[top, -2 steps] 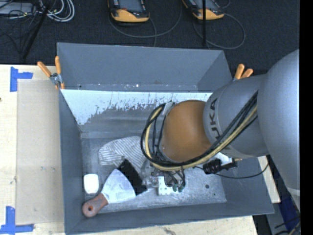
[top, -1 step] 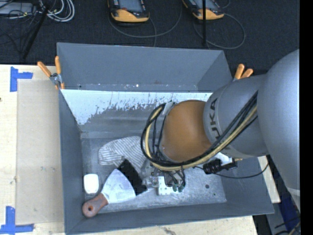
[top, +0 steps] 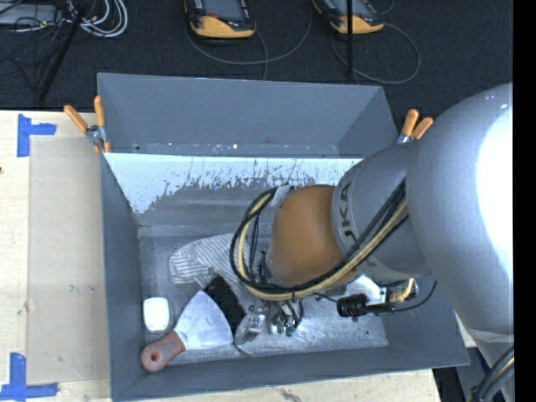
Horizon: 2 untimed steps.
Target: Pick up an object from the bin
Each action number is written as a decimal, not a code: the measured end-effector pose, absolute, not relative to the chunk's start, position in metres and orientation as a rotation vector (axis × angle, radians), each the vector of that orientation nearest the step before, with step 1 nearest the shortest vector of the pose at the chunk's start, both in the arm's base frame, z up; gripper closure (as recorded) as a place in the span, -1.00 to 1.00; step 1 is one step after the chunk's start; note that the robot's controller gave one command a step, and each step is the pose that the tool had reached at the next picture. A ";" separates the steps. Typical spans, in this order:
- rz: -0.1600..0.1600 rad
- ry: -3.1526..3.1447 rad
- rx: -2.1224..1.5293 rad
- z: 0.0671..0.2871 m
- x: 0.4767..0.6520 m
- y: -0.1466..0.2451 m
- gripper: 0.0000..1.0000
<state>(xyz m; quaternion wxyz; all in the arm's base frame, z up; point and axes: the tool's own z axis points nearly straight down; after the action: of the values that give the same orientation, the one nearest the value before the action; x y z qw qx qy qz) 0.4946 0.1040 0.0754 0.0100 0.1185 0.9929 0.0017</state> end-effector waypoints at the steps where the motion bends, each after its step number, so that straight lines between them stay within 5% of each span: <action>1: -0.001 3.126 0.370 0.075 0.488 0.105 1.00; 2: 0.000 3.126 0.371 0.075 0.488 0.105 1.00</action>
Offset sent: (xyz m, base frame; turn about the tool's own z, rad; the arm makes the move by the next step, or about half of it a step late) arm 0.0000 0.0000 0.0000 0.0000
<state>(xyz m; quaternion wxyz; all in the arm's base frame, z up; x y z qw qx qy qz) 0.4881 0.1050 0.0747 -0.0033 0.1180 0.9930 -0.0001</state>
